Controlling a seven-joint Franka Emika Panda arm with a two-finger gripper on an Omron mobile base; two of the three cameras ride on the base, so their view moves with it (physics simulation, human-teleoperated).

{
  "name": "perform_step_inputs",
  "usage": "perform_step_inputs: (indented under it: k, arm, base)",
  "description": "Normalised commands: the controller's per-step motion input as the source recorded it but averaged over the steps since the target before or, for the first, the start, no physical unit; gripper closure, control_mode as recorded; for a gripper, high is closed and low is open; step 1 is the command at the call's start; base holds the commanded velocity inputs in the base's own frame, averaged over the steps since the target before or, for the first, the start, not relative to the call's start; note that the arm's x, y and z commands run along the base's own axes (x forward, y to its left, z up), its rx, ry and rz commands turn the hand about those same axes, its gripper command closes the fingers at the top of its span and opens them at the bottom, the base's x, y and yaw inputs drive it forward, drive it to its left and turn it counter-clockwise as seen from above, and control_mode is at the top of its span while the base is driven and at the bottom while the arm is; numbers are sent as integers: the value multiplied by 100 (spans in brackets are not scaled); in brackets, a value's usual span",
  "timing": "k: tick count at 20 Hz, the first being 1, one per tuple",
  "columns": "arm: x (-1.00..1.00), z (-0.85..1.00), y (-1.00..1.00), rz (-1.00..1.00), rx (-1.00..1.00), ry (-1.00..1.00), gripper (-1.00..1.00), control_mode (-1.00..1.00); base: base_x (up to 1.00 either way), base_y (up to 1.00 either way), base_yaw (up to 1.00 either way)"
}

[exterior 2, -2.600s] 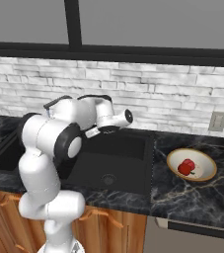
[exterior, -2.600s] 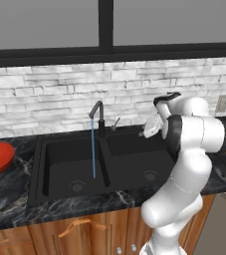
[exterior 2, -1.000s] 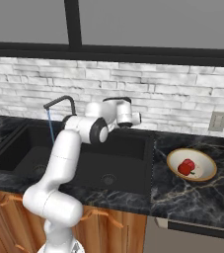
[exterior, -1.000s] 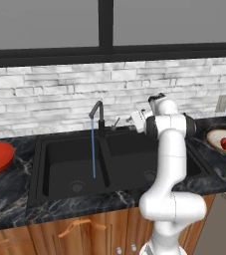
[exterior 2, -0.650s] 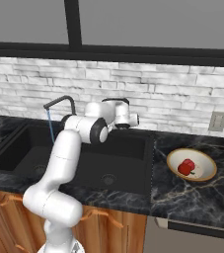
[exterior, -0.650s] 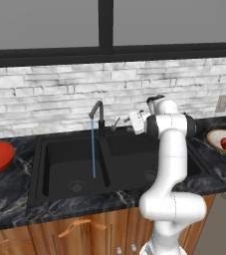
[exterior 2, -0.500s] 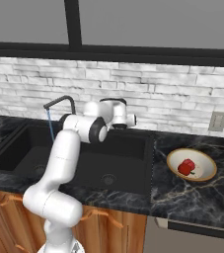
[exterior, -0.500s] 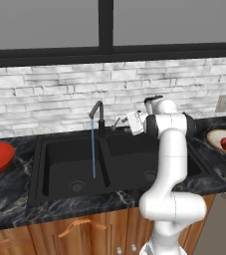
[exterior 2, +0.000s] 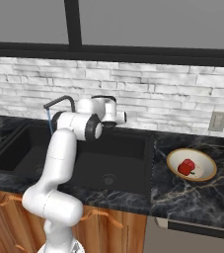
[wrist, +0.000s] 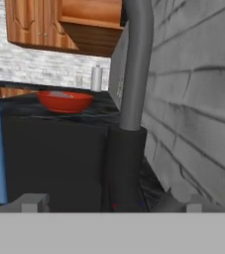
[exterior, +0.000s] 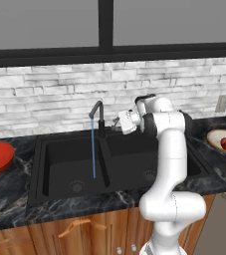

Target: Pick the bell peppers from the sink and place them in one bowl. Place the eggplant in the other bowl. Then turn off the sink faucet.

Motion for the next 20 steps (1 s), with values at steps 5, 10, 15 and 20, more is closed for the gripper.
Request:
perform_step_inputs:
  k: [5, 10, 15, 20]
  arm:
    - [6, 0, 48, 0, 0, 4, -100, -100]
    - [0, 10, 64, 0, 0, 1, -100, -100]
    - [0, 22, 74, 0, 0, 0, -100, -100]
    - [0, 15, 76, 0, 0, 0, -100, -100]
  base:
    - [0, 0, 0]
    - [0, 0, 0]
    - [0, 0, 0]
    - [0, 0, 0]
